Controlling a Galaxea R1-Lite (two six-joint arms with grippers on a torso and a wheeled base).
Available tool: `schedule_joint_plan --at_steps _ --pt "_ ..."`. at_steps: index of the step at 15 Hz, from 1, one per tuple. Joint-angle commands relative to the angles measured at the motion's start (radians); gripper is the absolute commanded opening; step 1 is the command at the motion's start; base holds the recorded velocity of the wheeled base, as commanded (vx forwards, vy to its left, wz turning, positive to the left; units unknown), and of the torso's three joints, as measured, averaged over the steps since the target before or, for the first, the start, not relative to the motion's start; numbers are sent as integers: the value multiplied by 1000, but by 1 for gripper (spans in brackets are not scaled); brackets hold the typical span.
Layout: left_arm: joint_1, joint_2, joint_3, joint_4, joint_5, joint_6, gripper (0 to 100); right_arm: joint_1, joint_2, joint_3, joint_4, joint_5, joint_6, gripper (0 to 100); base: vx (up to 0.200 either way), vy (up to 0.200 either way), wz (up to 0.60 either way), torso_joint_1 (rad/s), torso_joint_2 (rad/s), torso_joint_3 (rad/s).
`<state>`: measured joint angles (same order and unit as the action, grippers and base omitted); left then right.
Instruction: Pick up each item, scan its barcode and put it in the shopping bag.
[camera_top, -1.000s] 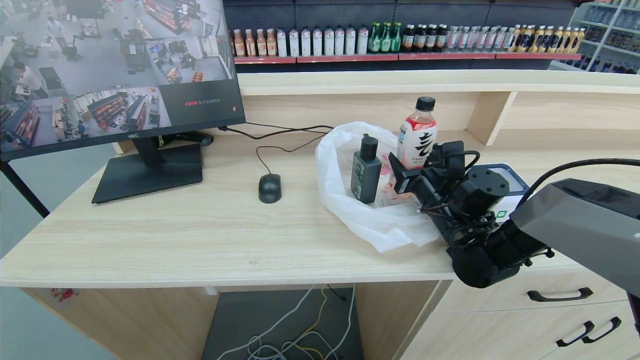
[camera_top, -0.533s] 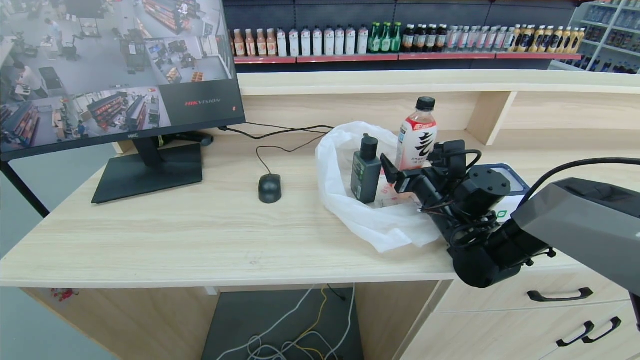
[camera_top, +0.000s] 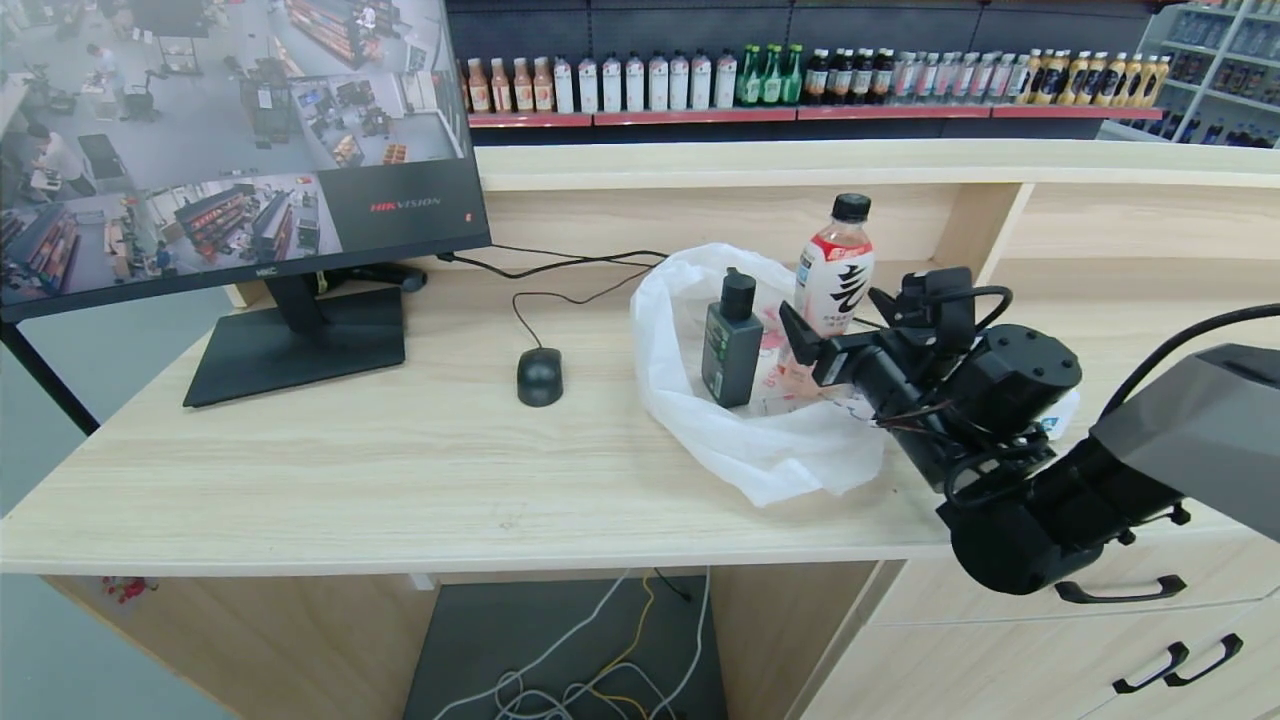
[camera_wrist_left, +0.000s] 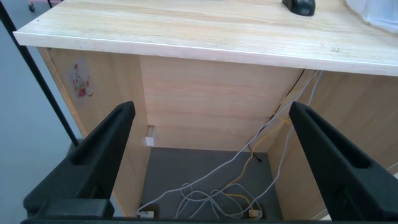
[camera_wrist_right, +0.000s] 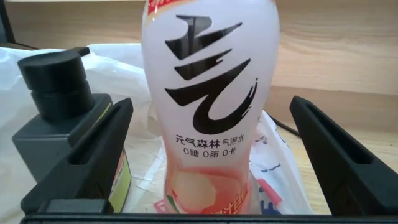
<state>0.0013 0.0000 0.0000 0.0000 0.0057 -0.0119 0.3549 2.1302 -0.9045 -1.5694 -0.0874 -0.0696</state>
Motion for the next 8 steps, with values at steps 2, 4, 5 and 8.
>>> schedule_joint_plan --at_steps 2,4,5,8 --pt "0 0 0 0 0 0 100 1 -159 121 -1 0 -1 100 0 0 0 0 0 0" --pt "0 0 0 0 0 0 100 4 -257 191 -1 0 -1 100 0 0 0 0 0 0" --pt "0 0 0 0 0 0 100 3 -323 233 -1 0 -1 100 0 0 0 0 0 0" --pt "0 0 0 0 0 0 100 26 -513 409 -1 0 -1 100 0 0 0 0 0 0"
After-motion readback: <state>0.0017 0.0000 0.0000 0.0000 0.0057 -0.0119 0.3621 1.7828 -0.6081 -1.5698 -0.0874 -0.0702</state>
